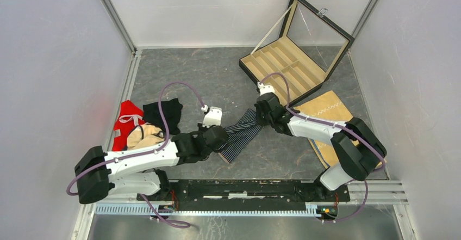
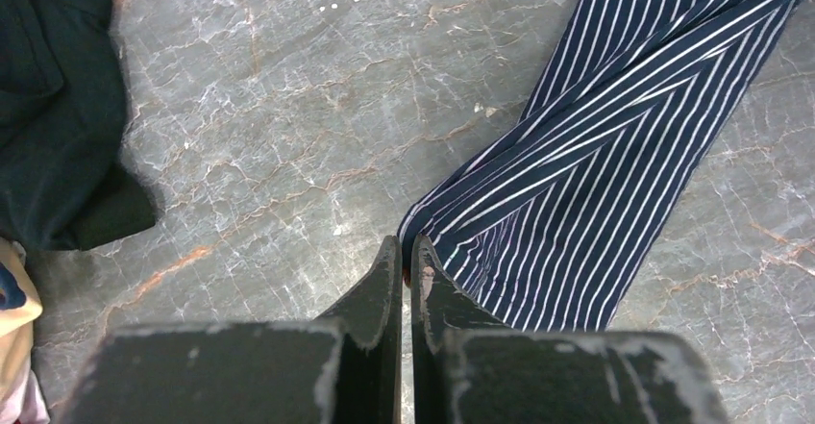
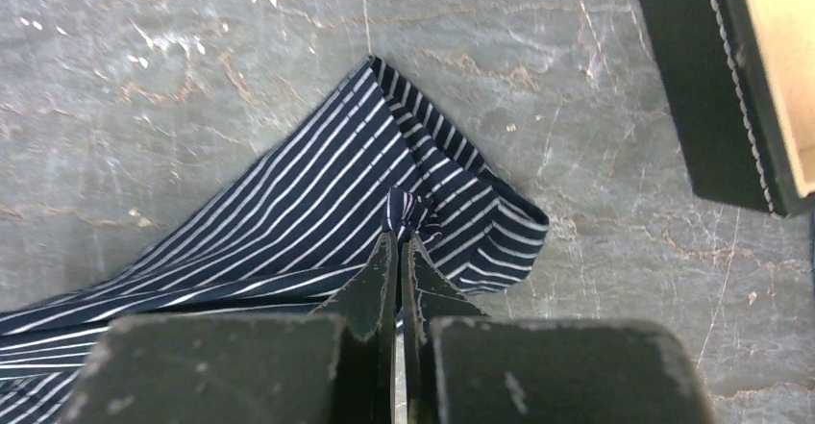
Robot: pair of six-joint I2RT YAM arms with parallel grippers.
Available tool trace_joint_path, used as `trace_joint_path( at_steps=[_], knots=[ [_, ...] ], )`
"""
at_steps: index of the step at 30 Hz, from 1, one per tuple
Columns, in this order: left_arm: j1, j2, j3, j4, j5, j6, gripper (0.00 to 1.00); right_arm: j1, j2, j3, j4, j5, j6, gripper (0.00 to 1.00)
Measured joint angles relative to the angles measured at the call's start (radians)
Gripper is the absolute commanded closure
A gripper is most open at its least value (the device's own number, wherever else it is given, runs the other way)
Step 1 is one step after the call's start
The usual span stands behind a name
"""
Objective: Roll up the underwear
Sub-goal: Fold the underwear at the center of the board.
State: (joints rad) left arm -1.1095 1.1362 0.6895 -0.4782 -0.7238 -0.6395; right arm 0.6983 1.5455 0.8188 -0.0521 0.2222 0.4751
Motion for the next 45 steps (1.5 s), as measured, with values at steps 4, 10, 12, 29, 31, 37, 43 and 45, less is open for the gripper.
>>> trace_joint_path(
  at_steps=[4,10,12,29,31,37,43,45],
  knots=[
    [-0.012,-0.011,-0.001,0.010,0.013,0.035,0.98,0.000,-0.002,-0.056,0.015,0.000,0.004,1.00],
    [-0.059,-0.068,-0.010,0.066,0.082,0.092,0.98,0.000,0.028,-0.077,0.049,-0.001,0.015,1.00],
    [-0.090,-0.067,-0.010,0.081,0.098,0.112,0.98,0.000,0.043,-0.077,0.069,-0.004,0.019,1.00],
    [-0.256,0.090,-0.051,0.200,0.155,0.138,0.98,-0.013,0.059,-0.082,0.120,-0.018,0.033,1.00],
    [-0.269,0.123,-0.051,0.216,0.158,0.137,0.98,-0.013,0.059,-0.083,0.122,-0.018,0.033,1.00],
    [-0.307,0.216,-0.044,0.253,0.159,0.129,0.98,-0.013,0.059,-0.085,0.126,-0.019,0.033,1.00],
    [-0.325,0.248,-0.044,0.292,0.171,0.112,0.98,-0.014,0.059,-0.090,0.135,-0.020,0.034,1.00],
    [-0.327,0.251,-0.044,0.311,0.181,0.104,0.98,-0.014,0.059,-0.090,0.137,-0.021,0.033,1.00]
  ],
)
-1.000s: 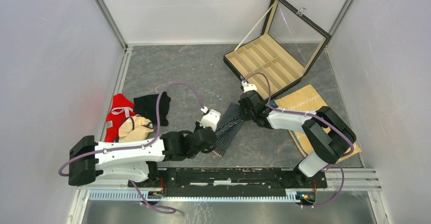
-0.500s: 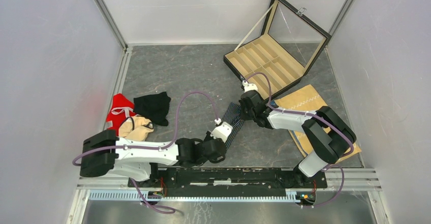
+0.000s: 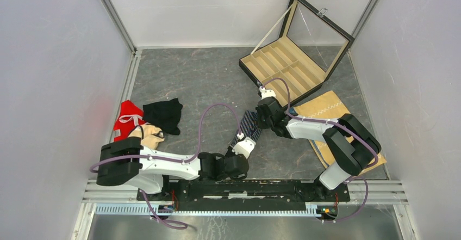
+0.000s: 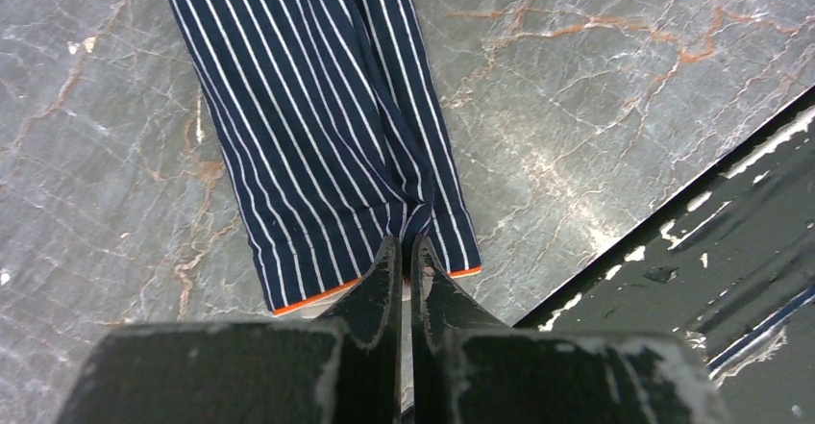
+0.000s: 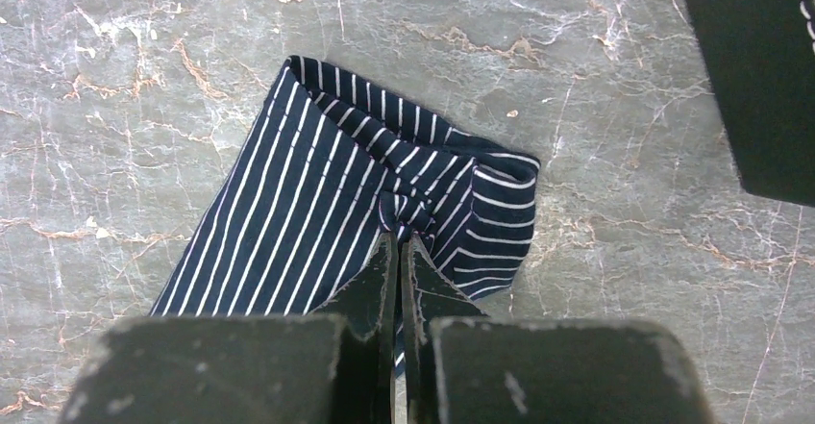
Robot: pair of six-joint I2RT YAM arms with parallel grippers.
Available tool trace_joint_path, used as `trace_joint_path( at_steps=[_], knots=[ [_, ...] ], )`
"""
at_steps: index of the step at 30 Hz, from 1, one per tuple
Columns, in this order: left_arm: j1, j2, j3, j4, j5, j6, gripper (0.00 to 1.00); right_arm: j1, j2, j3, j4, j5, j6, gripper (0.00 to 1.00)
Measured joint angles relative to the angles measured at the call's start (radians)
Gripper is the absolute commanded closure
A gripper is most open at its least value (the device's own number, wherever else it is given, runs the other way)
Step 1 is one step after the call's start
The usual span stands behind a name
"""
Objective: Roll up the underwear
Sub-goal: Fold the underwear at the center of the board.
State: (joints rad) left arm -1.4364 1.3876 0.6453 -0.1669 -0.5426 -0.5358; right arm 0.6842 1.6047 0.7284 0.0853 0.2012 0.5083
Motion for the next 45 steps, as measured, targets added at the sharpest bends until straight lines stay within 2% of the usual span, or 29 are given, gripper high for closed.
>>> trace_joint_path(
  at_steps=[16,32,35,39,45],
  knots=[
    [-0.037,0.095,-0.046,0.217,0.010,-0.063,0.97,-0.006,-0.001,-0.002,0.005,-0.024,-0.008,1.00],
    [-0.053,0.145,-0.035,0.295,-0.005,-0.081,0.98,-0.006,-0.063,0.074,-0.122,0.032,-0.092,0.99],
    [-0.055,0.153,-0.029,0.297,-0.006,-0.081,0.98,-0.006,-0.051,0.095,-0.137,0.066,-0.106,0.95],
    [-0.061,0.165,-0.017,0.296,-0.012,-0.081,0.91,-0.006,-0.014,0.113,-0.166,0.101,-0.122,0.89],
    [-0.069,0.181,0.001,0.289,-0.018,-0.083,0.72,-0.006,0.006,0.113,-0.185,0.114,-0.135,0.83]
  ],
)
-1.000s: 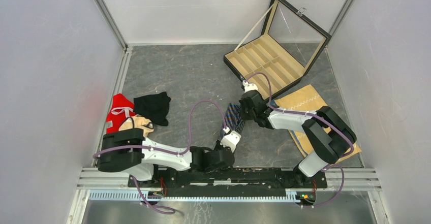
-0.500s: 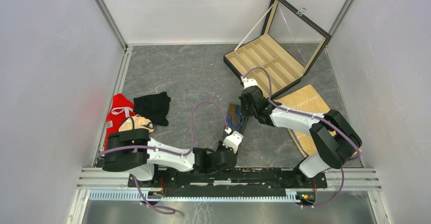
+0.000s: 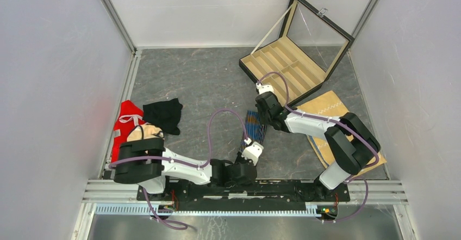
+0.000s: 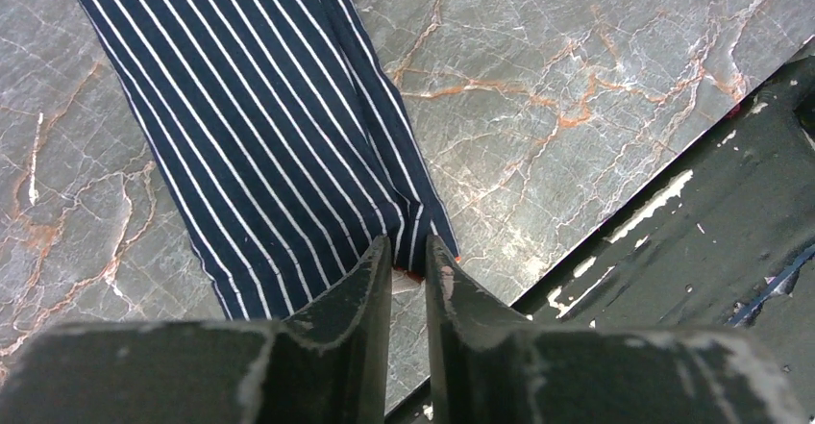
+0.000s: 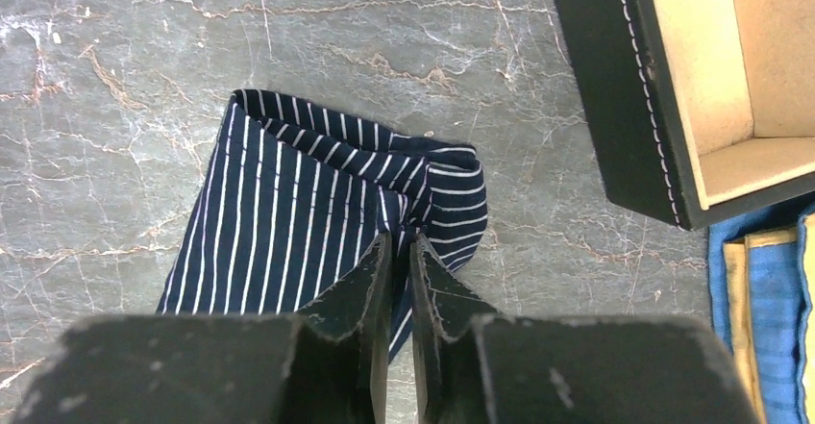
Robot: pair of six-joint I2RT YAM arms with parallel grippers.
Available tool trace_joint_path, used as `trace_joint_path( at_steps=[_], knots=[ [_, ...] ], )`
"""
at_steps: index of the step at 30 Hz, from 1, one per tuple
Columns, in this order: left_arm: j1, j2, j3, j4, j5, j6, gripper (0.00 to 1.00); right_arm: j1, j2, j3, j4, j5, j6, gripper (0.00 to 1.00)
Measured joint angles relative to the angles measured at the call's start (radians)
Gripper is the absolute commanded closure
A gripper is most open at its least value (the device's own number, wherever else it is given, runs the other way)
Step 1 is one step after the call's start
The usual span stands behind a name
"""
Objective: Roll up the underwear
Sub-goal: Fold the underwear at the center of the board.
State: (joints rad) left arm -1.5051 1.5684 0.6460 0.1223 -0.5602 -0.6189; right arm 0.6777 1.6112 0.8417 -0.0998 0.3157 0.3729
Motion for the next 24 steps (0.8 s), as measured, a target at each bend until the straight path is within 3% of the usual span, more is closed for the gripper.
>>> trace_joint_path(
  at_steps=[11,24],
  knots=[
    [-0.010,0.014,0.046,-0.051,0.017,-0.031,0.49,-0.004,-0.124,-0.009,0.000,-0.018,-0.014,0.59],
    [-0.011,-0.042,0.101,-0.246,0.051,-0.036,0.32,-0.005,-0.385,-0.151,0.003,-0.043,0.022,0.56]
  ],
)
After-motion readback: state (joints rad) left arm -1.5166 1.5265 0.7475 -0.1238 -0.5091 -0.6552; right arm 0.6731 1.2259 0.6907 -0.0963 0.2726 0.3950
